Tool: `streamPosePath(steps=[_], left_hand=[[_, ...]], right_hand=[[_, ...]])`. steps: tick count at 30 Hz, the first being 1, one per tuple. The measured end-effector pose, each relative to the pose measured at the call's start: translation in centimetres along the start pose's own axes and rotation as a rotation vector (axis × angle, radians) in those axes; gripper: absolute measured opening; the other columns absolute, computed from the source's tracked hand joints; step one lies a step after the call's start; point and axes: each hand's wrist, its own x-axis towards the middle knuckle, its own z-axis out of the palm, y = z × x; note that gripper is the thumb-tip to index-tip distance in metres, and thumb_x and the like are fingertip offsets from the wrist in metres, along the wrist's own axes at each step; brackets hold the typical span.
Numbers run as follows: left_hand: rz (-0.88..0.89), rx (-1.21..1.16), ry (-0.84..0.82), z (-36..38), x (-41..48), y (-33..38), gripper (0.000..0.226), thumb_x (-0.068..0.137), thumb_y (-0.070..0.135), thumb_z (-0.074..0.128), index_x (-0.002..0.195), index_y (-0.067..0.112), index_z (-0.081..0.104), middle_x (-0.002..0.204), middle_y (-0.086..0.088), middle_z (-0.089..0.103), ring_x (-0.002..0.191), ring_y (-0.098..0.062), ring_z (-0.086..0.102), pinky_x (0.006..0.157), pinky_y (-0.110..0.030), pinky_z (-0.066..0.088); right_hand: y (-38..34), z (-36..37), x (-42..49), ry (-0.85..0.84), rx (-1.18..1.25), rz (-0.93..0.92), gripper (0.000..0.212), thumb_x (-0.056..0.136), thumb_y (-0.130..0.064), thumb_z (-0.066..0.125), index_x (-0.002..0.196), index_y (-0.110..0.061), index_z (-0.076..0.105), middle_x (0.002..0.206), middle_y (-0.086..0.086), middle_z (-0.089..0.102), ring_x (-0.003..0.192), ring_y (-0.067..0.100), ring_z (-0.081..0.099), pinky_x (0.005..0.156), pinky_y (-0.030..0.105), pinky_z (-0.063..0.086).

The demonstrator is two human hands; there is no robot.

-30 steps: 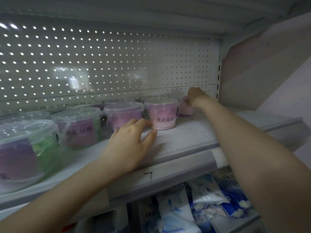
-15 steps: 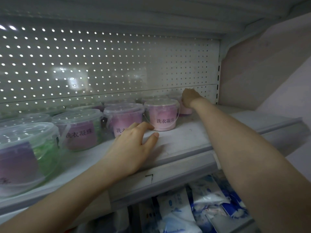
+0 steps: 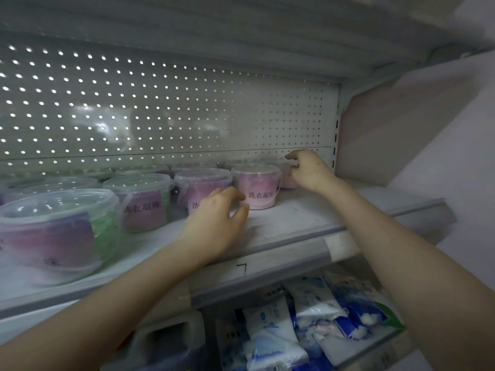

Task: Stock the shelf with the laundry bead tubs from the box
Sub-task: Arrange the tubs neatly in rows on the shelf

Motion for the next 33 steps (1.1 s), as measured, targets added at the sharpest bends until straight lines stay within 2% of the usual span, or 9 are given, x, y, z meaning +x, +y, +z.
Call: streamPosePath(steps=[5,11,17,20,24,29,33], left_hand=[[0.063,0.064,0.091,-2.6,-1.9,0.6,0.029,0.092,0.025,0.049,0.120,0.021,0.057,0.126,0.000,0.056,0.117,-0.021,0.051,0.092,-0.035,0.044],[0.197,0.248,0.231,-8.3,-5.1,-1.3,0.026,0.087,0.017,0.059,0.112,0.013,0.063,0.112,-0.011,0.061,0.100,-0.036,0.059,0.084,-0.042,0.047],[0.054,0.313,0.291,-13.9,-8.5,-4.8,0.030,0.086,0.020,0.060,0.115,0.014,0.061,0.119,-0.013,0.057,0.109,-0.037,0.054,0.092,-0.044,0.043],[-0.013,0.317,0.284,-16.0,-10.2,-6.3,0.034,0.086,0.023,0.059,0.119,0.015,0.059,0.122,-0.014,0.054,0.111,-0.037,0.052,0.093,-0.045,0.042],[-0.093,0.341,0.241,-17.9,-11.8,-8.1,0.040,0.087,0.027,0.058,0.126,0.018,0.053,0.127,-0.013,0.049,0.111,-0.037,0.050,0.094,-0.046,0.041],[-0.146,0.297,0.199,-19.6,-12.7,-10.7,0.047,0.087,0.028,0.058,0.132,0.019,0.047,0.121,-0.014,0.050,0.109,-0.035,0.051,0.093,-0.048,0.043],[-0.177,0.191,0.135,-19.8,-12.6,-12.7,0.053,0.090,0.025,0.055,0.139,0.014,0.036,0.129,-0.018,0.053,0.117,-0.035,0.050,0.094,-0.041,0.040]], right_hand=[[-2.9,-1.1,-4.4,-0.005,0.012,-0.088,0.035,0.092,-0.009,0.047,0.125,-0.012,0.060,0.126,0.008,0.061,0.112,0.024,0.058,0.097,0.037,0.047],[-6.8,-1.0,-8.4,-0.024,0.064,-0.123,0.036,0.092,-0.011,0.053,0.127,-0.014,0.057,0.129,0.003,0.059,0.119,0.020,0.054,0.102,0.037,0.043],[-12.9,-0.1,-12.3,-0.047,0.177,-0.194,0.037,0.091,-0.016,0.054,0.128,-0.018,0.056,0.131,0.000,0.056,0.121,0.017,0.052,0.104,0.034,0.041],[-16.4,0.4,-14.2,-0.035,0.214,-0.251,0.037,0.091,-0.017,0.056,0.128,-0.018,0.056,0.130,0.000,0.057,0.120,0.016,0.052,0.100,0.029,0.040],[-20.8,1.3,-15.9,-0.032,0.297,-0.313,0.036,0.088,-0.017,0.059,0.125,-0.018,0.059,0.123,0.003,0.062,0.114,0.017,0.056,0.101,0.034,0.043],[-24.3,2.1,-17.3,-0.058,0.388,-0.296,0.041,0.089,-0.021,0.060,0.130,-0.020,0.053,0.126,-0.001,0.057,0.116,0.013,0.052,0.101,0.029,0.042],[-26.2,2.7,-18.0,-0.062,0.435,-0.219,0.051,0.086,-0.038,0.064,0.132,-0.025,0.048,0.125,-0.005,0.053,0.109,0.013,0.053,0.092,0.030,0.045]])
